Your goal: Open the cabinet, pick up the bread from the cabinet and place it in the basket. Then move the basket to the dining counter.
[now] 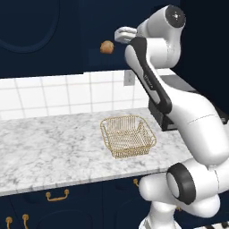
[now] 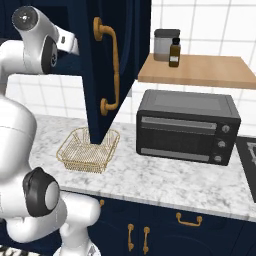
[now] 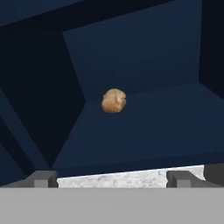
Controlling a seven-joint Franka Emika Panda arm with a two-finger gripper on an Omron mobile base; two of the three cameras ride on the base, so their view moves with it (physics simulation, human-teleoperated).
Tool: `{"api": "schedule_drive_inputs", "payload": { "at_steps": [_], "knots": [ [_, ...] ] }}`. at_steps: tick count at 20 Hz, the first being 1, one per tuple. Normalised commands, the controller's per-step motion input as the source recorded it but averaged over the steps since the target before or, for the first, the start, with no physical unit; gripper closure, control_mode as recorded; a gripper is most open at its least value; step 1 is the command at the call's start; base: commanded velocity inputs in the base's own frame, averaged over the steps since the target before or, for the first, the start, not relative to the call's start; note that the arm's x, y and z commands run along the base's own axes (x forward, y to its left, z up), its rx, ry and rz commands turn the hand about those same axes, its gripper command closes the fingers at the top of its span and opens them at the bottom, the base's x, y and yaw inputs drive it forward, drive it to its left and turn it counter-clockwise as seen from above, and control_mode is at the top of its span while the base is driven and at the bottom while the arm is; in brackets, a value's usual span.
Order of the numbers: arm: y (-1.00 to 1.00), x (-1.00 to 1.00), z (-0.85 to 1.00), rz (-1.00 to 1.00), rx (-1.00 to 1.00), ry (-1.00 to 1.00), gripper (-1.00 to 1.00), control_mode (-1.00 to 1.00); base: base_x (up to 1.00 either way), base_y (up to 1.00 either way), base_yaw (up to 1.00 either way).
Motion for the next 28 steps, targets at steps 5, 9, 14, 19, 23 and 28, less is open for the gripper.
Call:
{"api": "schedule_drive_inputs", "payload": {
  "at_steps": [5, 9, 14, 19, 23, 28],
  "knots": [
    [0.0, 0.41, -0.2, 0.0, 0.0, 0.02, -1.0, -1.0, 0.0, 0.0, 0.0],
    [0.05, 0.28, -0.19, 0.0, 0.0, 0.0, -1.0, -1.0, 0.0, 0.0, 0.0],
    [0.16, 0.37, -0.17, 0.0, -0.02, 0.0, -1.0, -1.0, 0.0, 0.0, 0.0],
    [0.04, 0.5, -0.1, 0.0, -0.01, 0.03, -1.0, -1.0, 0.0, 0.0, 0.0],
    [0.0, 0.58, -0.09, 0.0, 0.0, 0.04, -1.0, -1.0, 0.0, 0.0, 0.0],
    [0.0, 0.61, -0.06, 0.0, 0.0, 0.04, -1.0, -1.0, 0.0, 0.0, 0.0]
  ]
}}
